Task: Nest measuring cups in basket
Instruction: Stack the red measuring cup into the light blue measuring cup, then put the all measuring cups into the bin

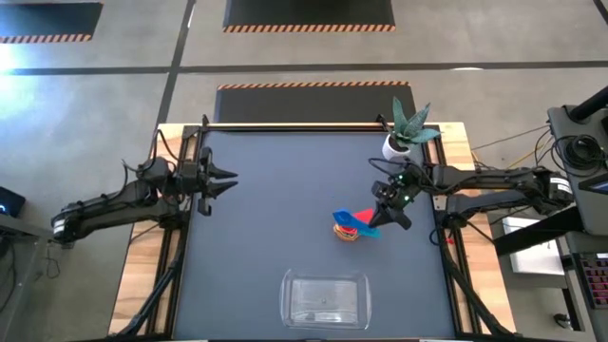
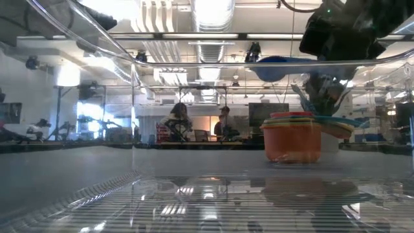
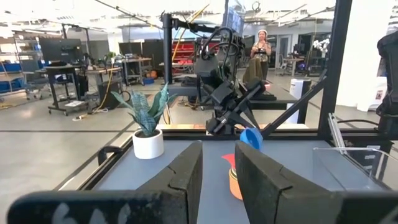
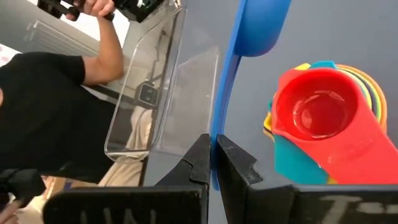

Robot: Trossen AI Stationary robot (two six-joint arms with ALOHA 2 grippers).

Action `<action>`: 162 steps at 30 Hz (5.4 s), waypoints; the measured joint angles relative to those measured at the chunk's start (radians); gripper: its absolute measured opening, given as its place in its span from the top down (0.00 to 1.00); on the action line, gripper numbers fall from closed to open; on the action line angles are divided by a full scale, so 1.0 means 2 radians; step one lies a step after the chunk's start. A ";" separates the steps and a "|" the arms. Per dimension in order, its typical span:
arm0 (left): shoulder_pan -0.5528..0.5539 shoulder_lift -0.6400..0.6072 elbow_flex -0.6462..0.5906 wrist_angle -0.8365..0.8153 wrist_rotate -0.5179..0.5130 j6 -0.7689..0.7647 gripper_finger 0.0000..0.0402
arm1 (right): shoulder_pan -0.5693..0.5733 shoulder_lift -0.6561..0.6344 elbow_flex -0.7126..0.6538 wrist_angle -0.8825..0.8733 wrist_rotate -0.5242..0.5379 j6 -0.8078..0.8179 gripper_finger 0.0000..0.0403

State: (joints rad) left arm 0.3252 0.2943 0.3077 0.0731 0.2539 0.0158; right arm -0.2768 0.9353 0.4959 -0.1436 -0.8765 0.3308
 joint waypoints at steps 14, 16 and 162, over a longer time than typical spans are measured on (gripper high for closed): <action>0.000 0.083 -0.005 0.134 0.015 -0.002 0.81 | 0.000 0.008 -0.003 0.001 -0.041 -0.011 0.98; 0.000 0.106 -0.005 0.161 0.020 -0.002 0.81 | 0.000 0.014 -0.003 0.001 -0.047 -0.012 0.98; -0.055 0.895 0.684 -0.115 0.118 0.022 1.00 | 0.380 0.122 0.156 -0.158 0.531 0.070 0.86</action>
State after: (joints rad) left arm 0.2145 2.0847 1.6758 -0.1574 0.4892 0.0594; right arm 0.4824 1.1791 0.8083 -0.4602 0.1864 0.4703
